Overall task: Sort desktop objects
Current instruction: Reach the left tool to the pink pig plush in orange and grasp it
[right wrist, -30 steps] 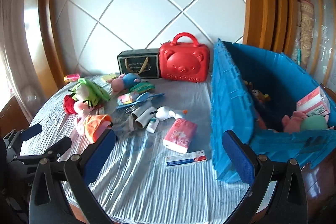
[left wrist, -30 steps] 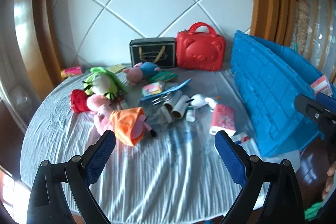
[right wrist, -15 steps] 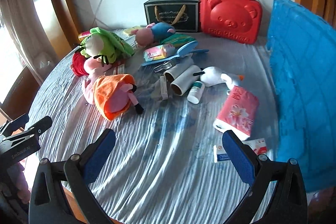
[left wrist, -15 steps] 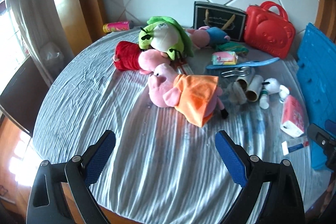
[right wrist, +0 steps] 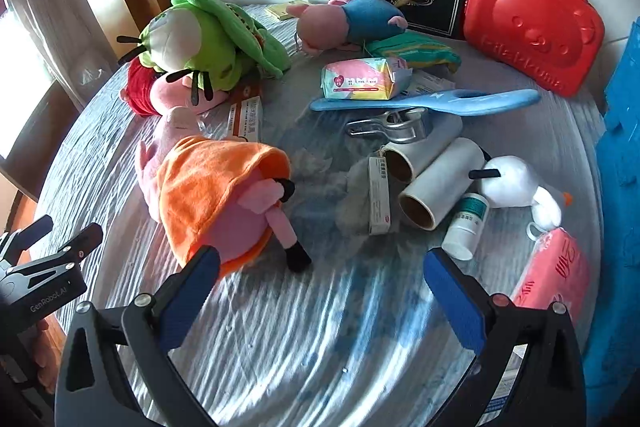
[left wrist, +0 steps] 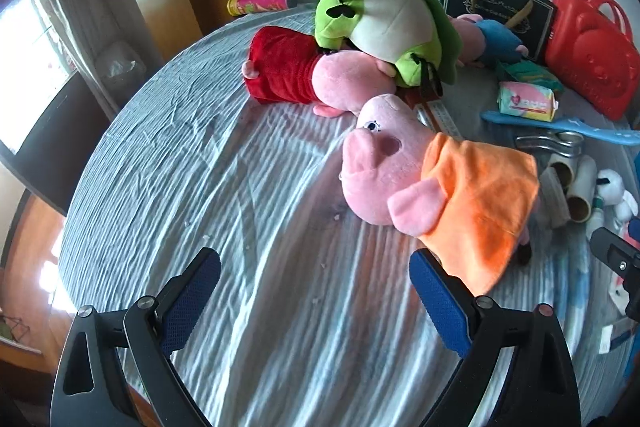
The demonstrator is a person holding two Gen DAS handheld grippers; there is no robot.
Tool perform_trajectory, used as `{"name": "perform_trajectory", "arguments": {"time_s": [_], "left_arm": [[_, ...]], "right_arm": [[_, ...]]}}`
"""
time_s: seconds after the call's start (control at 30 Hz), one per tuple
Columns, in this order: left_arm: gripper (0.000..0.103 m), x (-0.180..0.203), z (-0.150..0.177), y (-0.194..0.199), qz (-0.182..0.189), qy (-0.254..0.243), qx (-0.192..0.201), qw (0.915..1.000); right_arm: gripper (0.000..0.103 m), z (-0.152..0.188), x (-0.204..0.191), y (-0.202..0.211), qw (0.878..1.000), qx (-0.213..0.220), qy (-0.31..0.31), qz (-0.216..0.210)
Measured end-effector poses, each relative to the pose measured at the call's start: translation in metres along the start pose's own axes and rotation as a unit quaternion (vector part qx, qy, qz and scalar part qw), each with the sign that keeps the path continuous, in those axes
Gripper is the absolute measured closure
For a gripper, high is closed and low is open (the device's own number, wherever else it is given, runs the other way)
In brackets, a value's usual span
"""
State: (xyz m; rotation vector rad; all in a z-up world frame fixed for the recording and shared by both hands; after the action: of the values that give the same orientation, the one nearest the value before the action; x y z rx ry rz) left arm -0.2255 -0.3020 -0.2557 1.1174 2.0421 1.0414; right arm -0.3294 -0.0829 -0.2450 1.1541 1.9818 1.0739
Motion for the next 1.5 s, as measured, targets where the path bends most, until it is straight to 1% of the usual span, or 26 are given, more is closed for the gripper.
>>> {"name": "perform_trajectory", "arguments": {"time_s": [0.13, 0.23, 0.33, 0.4, 0.53, 0.63, 0.73, 0.77, 0.83, 0.9, 0.97, 1.07, 1.17, 1.23, 1.33, 1.4, 1.47, 1.5], "left_arm": [[0.007, -0.007, -0.026, -0.021, 0.017, -0.026, 0.005, 0.9995], [0.007, -0.009, -0.043, -0.035, 0.038, -0.068, 0.011, 0.9969], [0.007, -0.013, -0.053, -0.046, 0.065, -0.106, 0.016, 0.9921], [0.007, -0.014, -0.059, -0.050, 0.086, -0.127, 0.019, 0.9880], [0.007, -0.009, -0.069, -0.052, 0.120, -0.162, 0.031, 0.9790], [0.007, -0.002, -0.071, -0.058, 0.136, -0.186, 0.029, 0.9726], [0.007, 0.001, -0.069, -0.066, 0.142, -0.195, 0.019, 0.9704], [0.007, 0.000, -0.068, -0.066, 0.148, -0.194, 0.016, 0.9698], [0.007, 0.000, -0.067, -0.066, 0.153, -0.190, 0.013, 0.9697], [0.007, -0.002, -0.065, -0.066, 0.150, -0.182, 0.011, 0.9718], [0.007, -0.005, -0.062, -0.064, 0.150, -0.166, 0.007, 0.9745], [0.007, -0.008, -0.053, -0.061, 0.151, -0.134, -0.007, 0.9794], [0.014, 0.003, -0.038, -0.056, 0.155, -0.105, -0.019, 0.9821], [0.024, 0.016, -0.030, -0.052, 0.149, -0.082, -0.024, 0.9850], [0.024, 0.033, -0.019, -0.051, 0.129, -0.040, -0.031, 0.9903], [0.024, 0.042, -0.012, -0.054, 0.104, -0.021, -0.032, 0.9938], [0.024, 0.044, -0.009, -0.055, 0.078, -0.003, -0.034, 0.9963], [0.024, 0.043, -0.007, -0.056, 0.065, 0.006, -0.035, 0.9972]], "right_arm": [[0.000, -0.005, -0.009, -0.016, 1.000, -0.012, -0.024, 0.004], [0.000, 0.003, -0.022, -0.027, 0.998, -0.029, -0.053, -0.002], [0.000, 0.009, -0.035, -0.034, 0.995, -0.036, -0.088, -0.005], [0.000, 0.011, -0.042, -0.036, 0.993, -0.034, -0.113, -0.004], [0.000, 0.014, -0.051, -0.038, 0.989, -0.028, -0.146, 0.021], [0.000, 0.023, -0.055, -0.045, 0.986, -0.052, -0.154, 0.040], [0.000, 0.033, -0.063, -0.061, 0.985, -0.090, -0.140, 0.039], [0.000, 0.033, -0.063, -0.062, 0.985, -0.091, -0.141, 0.041], [0.000, 0.031, -0.058, -0.057, 0.984, -0.077, -0.156, 0.042], [0.000, 0.023, -0.048, -0.045, 0.983, -0.048, -0.170, 0.045], [0.000, 0.009, -0.034, -0.028, 0.982, -0.012, -0.176, 0.062], [0.000, -0.011, -0.012, -0.025, 0.981, 0.007, -0.172, 0.089], [0.000, -0.024, -0.003, -0.040, 0.985, 0.001, -0.143, 0.095], [0.000, -0.031, 0.001, -0.052, 0.988, 0.001, -0.114, 0.100], [0.000, -0.037, 0.009, -0.071, 0.991, -0.002, -0.071, 0.113], [0.000, -0.038, 0.016, -0.089, 0.993, -0.018, -0.040, 0.109], [0.000, -0.034, 0.011, -0.109, 0.995, -0.054, 0.000, 0.088], [0.000, -0.031, 0.003, -0.113, 0.995, -0.063, 0.025, 0.070]]}}
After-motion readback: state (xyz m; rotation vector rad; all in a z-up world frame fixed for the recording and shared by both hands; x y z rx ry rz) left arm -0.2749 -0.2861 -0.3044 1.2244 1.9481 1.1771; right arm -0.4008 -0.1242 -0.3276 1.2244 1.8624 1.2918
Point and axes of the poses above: each gripper's, at about its wrist camera, not at the fingertips, and y roughly against the way its jaws point, x to its right, z to its underside, the point moved 3 cm from there along -y, roughly the way its jaws point, and after that the axes turned 2 degrees about -y, right-handed, at the moved point
